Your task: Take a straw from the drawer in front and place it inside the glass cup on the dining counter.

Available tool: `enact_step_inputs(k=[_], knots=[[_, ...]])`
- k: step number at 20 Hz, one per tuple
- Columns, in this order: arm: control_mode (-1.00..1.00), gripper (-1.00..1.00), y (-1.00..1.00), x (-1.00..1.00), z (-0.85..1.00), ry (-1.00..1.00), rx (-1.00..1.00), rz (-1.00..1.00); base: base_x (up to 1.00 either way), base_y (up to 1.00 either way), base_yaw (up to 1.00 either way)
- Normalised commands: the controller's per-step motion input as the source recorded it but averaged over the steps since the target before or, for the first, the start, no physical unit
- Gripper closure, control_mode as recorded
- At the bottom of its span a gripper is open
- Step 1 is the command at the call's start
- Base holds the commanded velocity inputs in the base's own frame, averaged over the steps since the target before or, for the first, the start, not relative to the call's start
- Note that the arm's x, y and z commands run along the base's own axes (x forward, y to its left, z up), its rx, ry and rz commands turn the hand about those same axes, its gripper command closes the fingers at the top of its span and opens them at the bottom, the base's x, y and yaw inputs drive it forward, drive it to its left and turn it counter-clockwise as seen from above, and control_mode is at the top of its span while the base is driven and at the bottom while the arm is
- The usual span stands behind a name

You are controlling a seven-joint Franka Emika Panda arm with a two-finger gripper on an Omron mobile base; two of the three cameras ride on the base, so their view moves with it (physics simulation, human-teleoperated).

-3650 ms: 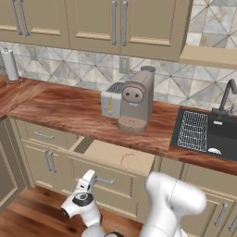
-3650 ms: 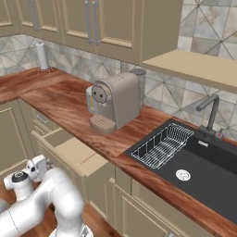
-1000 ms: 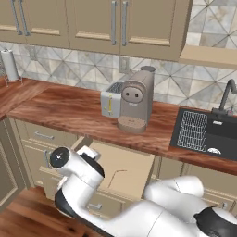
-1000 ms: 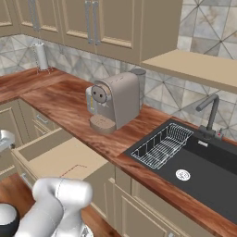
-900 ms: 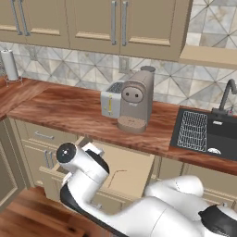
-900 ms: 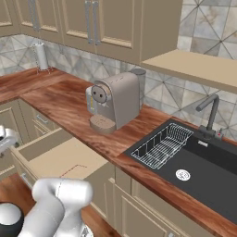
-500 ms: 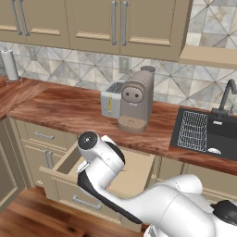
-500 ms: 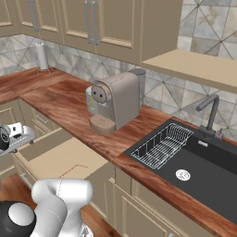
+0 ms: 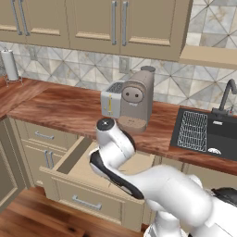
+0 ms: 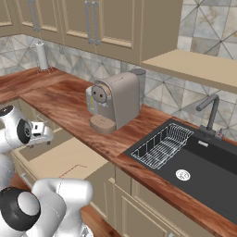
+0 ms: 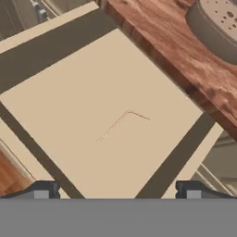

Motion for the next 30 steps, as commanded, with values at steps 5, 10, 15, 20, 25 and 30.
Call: enact_step_inputs(k=[5,10,15,20,25,30], knots=[[-1.00,-1.00,-0.13,0.42,-0.11,0.15,0.07,-0.30,0.00,0.00,0.00],[-1.00,-1.00,-0.10,0.29,-0.33,0.08,0.03,-0.23,0.00,0.00,0.00],[-1.00,-1.00,-0.15,0.20,-0.43,0.03,0.04,-0.18,0.00,0.00,0.00],[-1.00,-1.00,-0.18,0.20,-0.44,0.00,0.08,-0.12,0.00,0.00,0.00],[-1.00,-1.00,-0.05,0.12,-0.41,0.00,0.13,-0.03,0.00,0.00,0.00],[-1.00,-1.00,-0.05,0.18,-0.40,0.00,0.08,-0.02,0.00,0.00,0.00]])
